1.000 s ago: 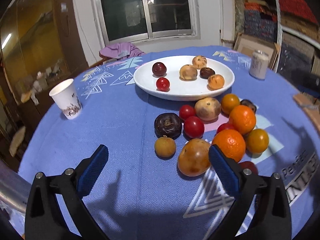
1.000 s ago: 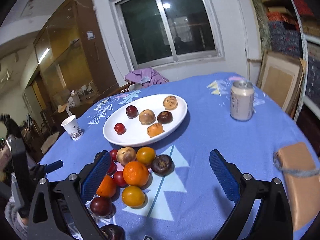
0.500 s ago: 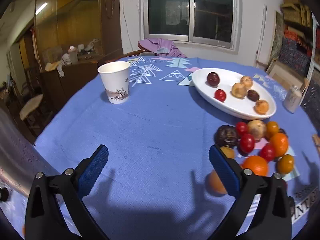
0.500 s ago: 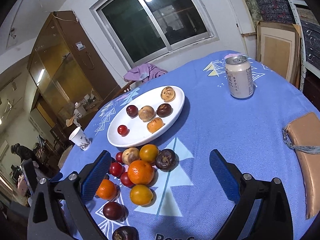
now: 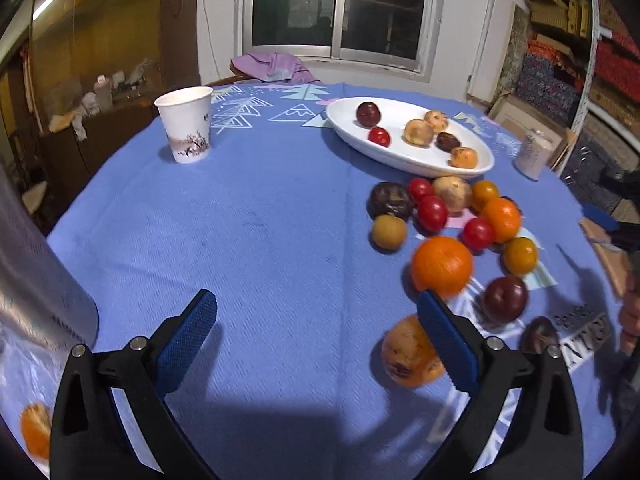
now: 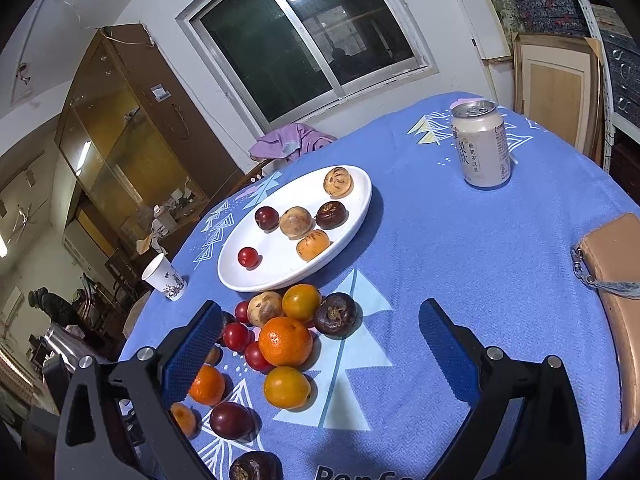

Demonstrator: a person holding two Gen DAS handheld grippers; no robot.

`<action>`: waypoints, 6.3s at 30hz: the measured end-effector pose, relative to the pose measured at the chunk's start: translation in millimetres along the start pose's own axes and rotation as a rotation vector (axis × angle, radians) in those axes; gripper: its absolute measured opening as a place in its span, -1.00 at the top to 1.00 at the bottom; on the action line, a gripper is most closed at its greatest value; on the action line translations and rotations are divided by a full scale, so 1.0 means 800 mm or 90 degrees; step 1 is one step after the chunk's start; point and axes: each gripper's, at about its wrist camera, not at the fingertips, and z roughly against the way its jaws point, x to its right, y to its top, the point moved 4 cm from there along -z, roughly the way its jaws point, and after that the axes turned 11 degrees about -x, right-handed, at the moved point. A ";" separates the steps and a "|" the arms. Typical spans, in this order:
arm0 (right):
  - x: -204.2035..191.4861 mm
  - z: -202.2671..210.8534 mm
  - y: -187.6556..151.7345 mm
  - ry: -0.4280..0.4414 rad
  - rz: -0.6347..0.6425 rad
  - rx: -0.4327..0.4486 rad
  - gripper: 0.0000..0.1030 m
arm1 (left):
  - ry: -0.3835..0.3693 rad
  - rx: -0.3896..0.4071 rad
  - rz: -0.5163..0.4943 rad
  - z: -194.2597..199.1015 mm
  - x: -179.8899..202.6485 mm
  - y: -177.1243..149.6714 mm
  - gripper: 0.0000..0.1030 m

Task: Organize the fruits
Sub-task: 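Withdraw both open tools from the plate back over the fruit cluster, then grasp the orange-tan speckled fruit with the left tool, then grasp the dark brown round fruit with the right tool while the left tool holds the speckled fruit, then lower both held fruits onto the white plate and open both tools, then withdraw both open tools from the plate back over the fruit cluster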

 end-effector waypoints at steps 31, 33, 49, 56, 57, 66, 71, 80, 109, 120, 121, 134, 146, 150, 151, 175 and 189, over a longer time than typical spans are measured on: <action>0.002 -0.010 -0.005 0.025 -0.021 -0.024 -0.93 | -0.007 -0.073 -0.100 -0.033 0.054 -0.011 0.10; 0.001 -0.010 -0.005 0.027 -0.021 -0.023 -0.93 | -0.010 -0.067 -0.100 -0.031 0.053 -0.011 0.12; -0.107 -0.022 -0.131 0.017 0.308 -0.179 -0.70 | -0.022 -0.036 -0.023 -0.018 0.022 -0.006 0.14; -0.096 -0.049 -0.140 -0.017 0.287 -0.263 -0.50 | -0.021 -0.039 -0.031 -0.017 0.023 -0.007 0.14; -0.097 -0.053 -0.142 -0.029 0.291 -0.269 -0.45 | -0.021 -0.040 -0.032 -0.018 0.024 -0.007 0.14; -0.119 -0.051 -0.165 -0.109 0.390 -0.264 0.08 | -0.026 -0.052 -0.040 -0.022 0.026 -0.007 0.14; -0.113 -0.052 -0.157 -0.075 0.363 -0.268 0.08 | -0.034 -0.067 -0.038 -0.028 0.025 -0.008 0.14; -0.098 -0.015 -0.055 0.012 0.233 -0.153 0.08 | -0.020 -0.004 -0.061 -0.002 0.048 0.067 0.14; -0.073 -0.190 0.120 -0.068 0.148 -0.141 -0.35 | -0.064 -0.044 0.036 -0.170 0.054 0.270 0.02; -0.050 -0.095 0.113 0.044 0.018 -0.081 -0.91 | -0.079 0.019 0.050 -0.082 0.053 0.261 -0.46; -0.049 -0.083 0.106 0.047 0.020 -0.071 -0.93 | -0.073 0.024 0.035 -0.074 0.057 0.252 -0.48; -0.001 -0.007 0.037 0.058 -0.025 -0.004 -0.93 | 0.006 0.009 -0.029 -0.038 0.039 0.096 -0.74; 0.015 -0.016 0.037 0.067 -0.070 -0.027 -0.93 | -0.089 -0.105 -0.003 -0.082 0.030 0.083 -0.76; 0.015 -0.016 0.036 0.066 -0.069 -0.030 -0.93 | -0.056 -0.112 0.024 -0.087 0.014 0.086 -0.82; 0.016 -0.017 0.036 0.065 -0.070 -0.031 -0.93 | -0.035 -0.115 0.034 -0.089 0.005 0.086 -0.82; 0.018 -0.022 0.039 0.058 -0.071 -0.041 -0.93 | -0.065 -0.159 0.016 -0.110 0.012 0.091 -0.85; 0.020 -0.018 0.038 0.066 -0.073 -0.036 -0.93 | -0.016 -0.114 0.110 -0.075 -0.061 0.084 -0.84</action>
